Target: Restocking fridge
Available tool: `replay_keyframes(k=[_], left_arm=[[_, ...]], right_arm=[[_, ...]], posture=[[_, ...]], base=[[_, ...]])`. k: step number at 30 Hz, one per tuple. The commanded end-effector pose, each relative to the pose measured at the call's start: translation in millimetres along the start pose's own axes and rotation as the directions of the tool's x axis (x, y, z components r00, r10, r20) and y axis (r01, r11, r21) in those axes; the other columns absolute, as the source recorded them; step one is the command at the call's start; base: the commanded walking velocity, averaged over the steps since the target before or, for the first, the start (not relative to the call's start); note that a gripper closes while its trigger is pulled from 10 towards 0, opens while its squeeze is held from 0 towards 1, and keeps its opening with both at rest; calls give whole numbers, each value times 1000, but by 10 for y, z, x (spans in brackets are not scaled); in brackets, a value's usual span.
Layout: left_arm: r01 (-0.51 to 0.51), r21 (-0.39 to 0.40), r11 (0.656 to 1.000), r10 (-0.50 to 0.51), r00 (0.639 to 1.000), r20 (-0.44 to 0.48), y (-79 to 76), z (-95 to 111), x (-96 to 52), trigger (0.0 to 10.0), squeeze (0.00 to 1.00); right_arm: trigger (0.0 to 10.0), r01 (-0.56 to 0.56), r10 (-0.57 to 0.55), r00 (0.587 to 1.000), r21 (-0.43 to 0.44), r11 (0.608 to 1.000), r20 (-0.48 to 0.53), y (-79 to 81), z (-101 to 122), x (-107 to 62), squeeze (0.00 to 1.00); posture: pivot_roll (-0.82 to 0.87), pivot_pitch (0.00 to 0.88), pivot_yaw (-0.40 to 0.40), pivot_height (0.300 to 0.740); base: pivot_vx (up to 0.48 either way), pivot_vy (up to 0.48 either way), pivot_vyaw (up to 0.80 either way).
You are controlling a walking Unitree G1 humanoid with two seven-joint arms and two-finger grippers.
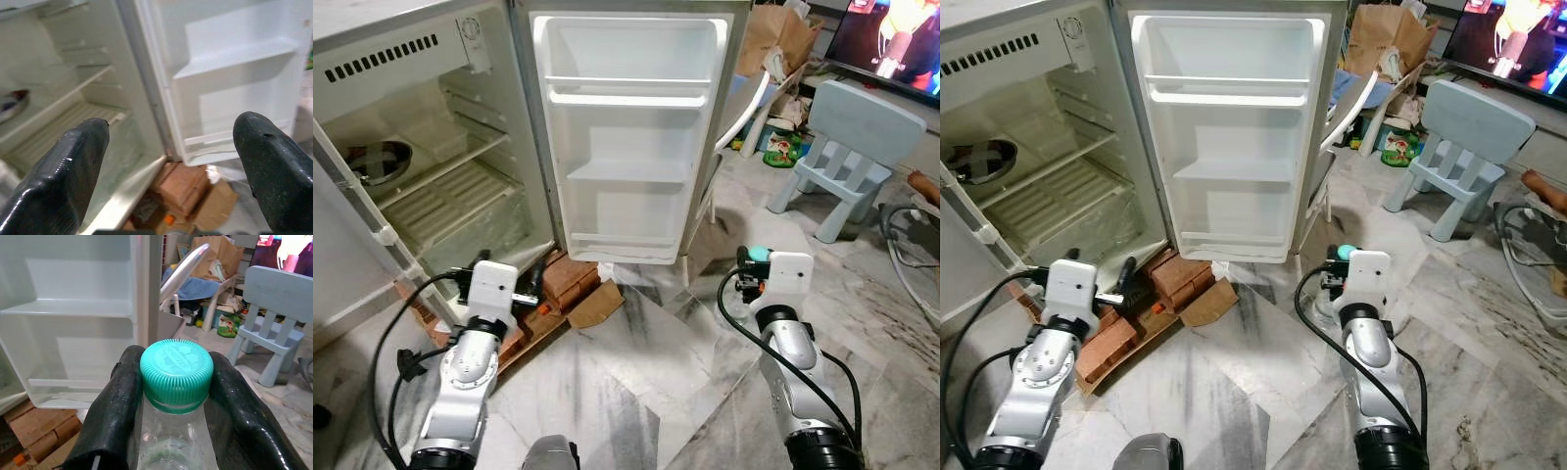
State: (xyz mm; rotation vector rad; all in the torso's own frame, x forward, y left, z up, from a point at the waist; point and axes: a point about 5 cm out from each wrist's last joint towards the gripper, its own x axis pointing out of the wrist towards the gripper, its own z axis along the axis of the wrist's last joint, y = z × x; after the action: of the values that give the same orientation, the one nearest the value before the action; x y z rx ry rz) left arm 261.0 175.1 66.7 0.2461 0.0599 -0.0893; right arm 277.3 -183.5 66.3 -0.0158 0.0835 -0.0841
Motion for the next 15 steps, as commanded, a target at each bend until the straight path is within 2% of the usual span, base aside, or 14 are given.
replay_keyframes(k=[1, 8, 10, 15], left_arm=[[4, 3, 1000, -4, 1000, -7, -2, -6, 9, 10000, 0], [-20, -13, 1000, 20, 1000, -8, 29, -9, -71, 10000, 0], [-34, -19, 999, 34, 999, -9, 55, -21, -115, 10000, 0], [-48, -30, 998, 47, 999, -21, 67, -39, -166, 10000, 0]], right_arm=[[10000, -8, 8, 997, 4, 1000, 71, 7, 158, 32, 0], [10000, -99, 96, 991, 28, 995, 89, 193, 237, 117, 0], [10000, -125, 122, 988, 30, 992, 95, 251, 263, 146, 0], [10000, -175, 169, 979, 41, 984, 109, 322, 308, 176, 0]], posture=[[57, 0, -4, 740], [97, 0, -50, 740], [106, 0, -59, 740], [116, 0, -68, 740]], base=[[0, 0, 0], [0, 0, 0], [300, 0, 0], [366, 311, 0]])
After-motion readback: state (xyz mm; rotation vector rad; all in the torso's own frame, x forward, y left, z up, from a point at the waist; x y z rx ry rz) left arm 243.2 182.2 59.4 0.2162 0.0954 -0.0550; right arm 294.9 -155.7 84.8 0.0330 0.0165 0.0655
